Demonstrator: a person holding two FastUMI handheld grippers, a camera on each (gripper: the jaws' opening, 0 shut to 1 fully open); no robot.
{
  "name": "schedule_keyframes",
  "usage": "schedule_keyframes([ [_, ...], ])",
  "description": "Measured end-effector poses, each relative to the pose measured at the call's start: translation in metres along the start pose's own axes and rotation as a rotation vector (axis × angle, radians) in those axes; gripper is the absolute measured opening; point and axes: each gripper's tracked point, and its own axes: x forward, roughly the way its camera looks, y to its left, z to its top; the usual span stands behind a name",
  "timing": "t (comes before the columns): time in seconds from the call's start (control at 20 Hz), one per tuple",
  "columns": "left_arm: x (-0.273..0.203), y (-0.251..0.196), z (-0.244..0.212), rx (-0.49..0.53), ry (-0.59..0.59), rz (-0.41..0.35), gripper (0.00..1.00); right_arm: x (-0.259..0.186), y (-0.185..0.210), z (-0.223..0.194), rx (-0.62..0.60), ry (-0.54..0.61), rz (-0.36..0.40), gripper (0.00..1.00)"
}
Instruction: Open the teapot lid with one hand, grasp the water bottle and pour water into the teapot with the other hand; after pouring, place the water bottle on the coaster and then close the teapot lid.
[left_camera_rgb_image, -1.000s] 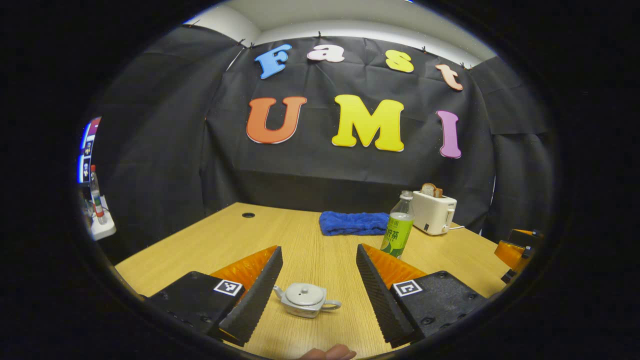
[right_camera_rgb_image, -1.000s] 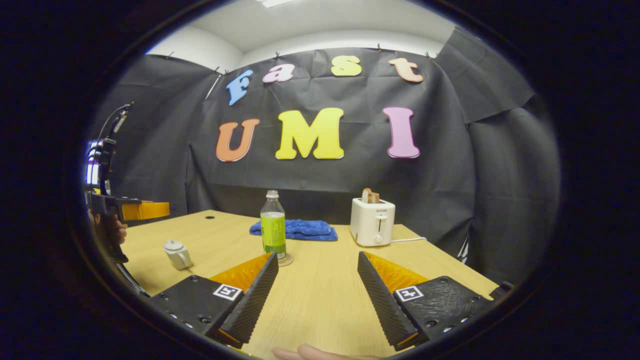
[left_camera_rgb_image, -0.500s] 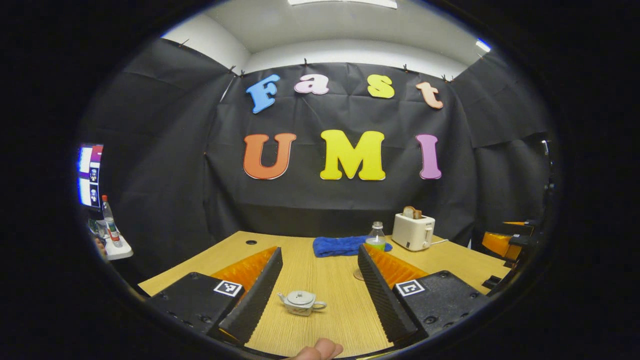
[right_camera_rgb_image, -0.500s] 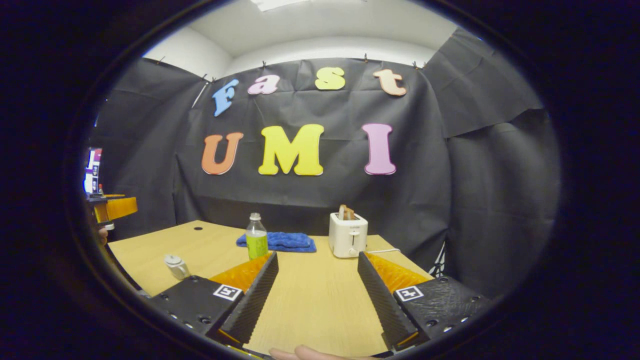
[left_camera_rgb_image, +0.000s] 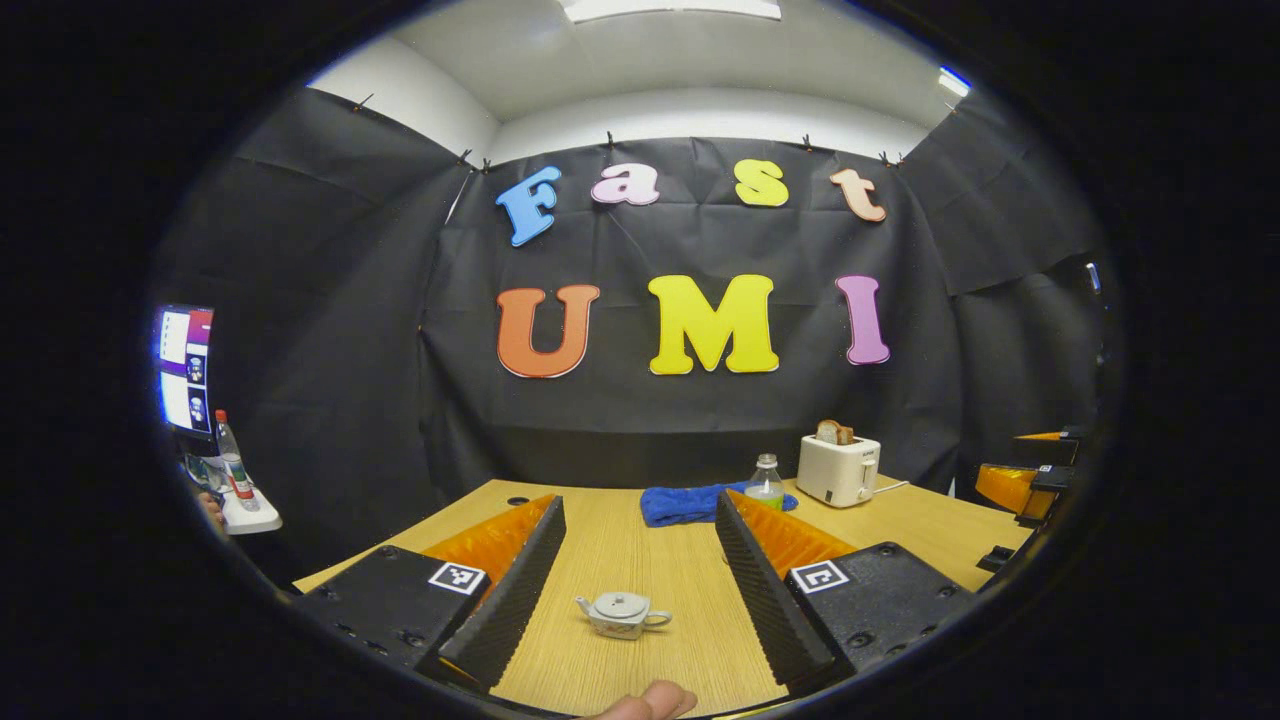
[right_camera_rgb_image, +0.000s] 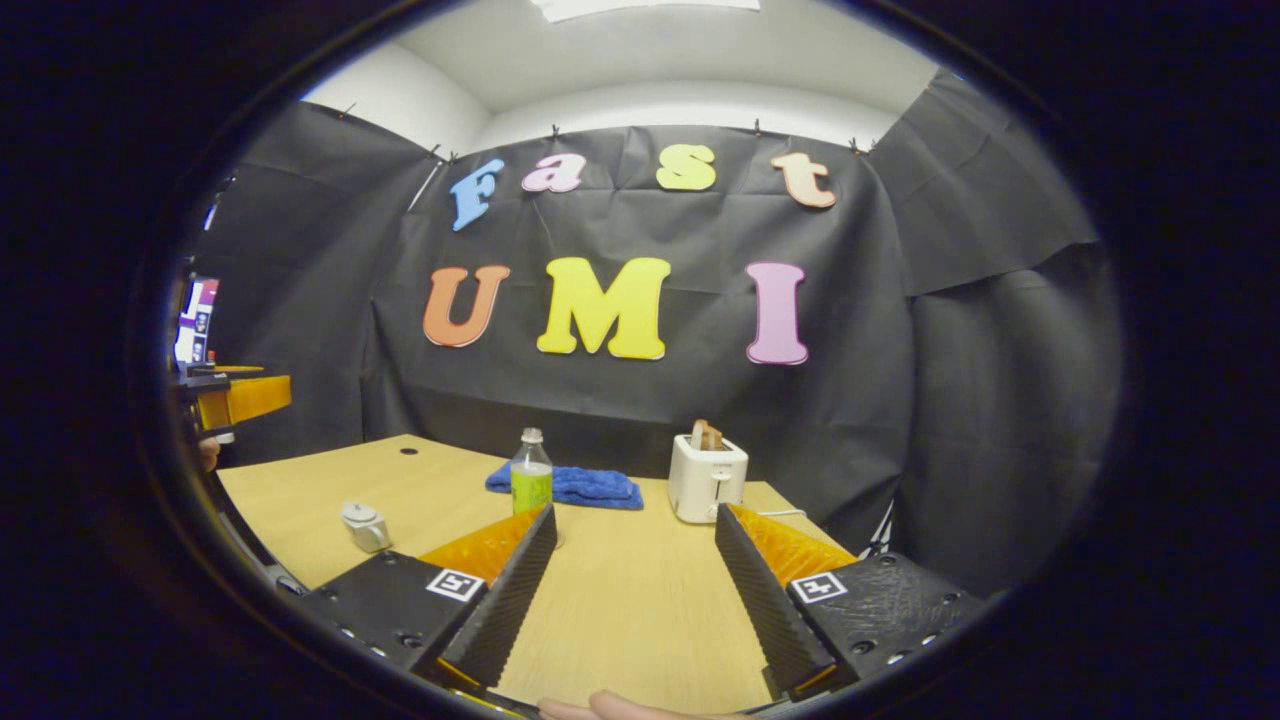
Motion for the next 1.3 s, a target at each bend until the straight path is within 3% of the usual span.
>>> schedule_keyframes([
  [0.35, 0.007, -0.002, -0.011, 0.015, 0.028, 0.014, 0.95, 0.008, 0.003, -0.006, -0.029, 0.006, 0.003, 0.95],
  [0.6, 0.007, -0.009, -0.01, 0.044, 0.019, 0.005, 0.95, 0.017, 0.017, -0.025, -0.015, 0.044, 0.047, 0.95],
  [1.3, 0.002, 0.005, -0.002, 0.011, -0.004, 0.021, 0.94, 0.015, 0.007, -0.015, -0.063, 0.002, -0.024, 0.95],
])
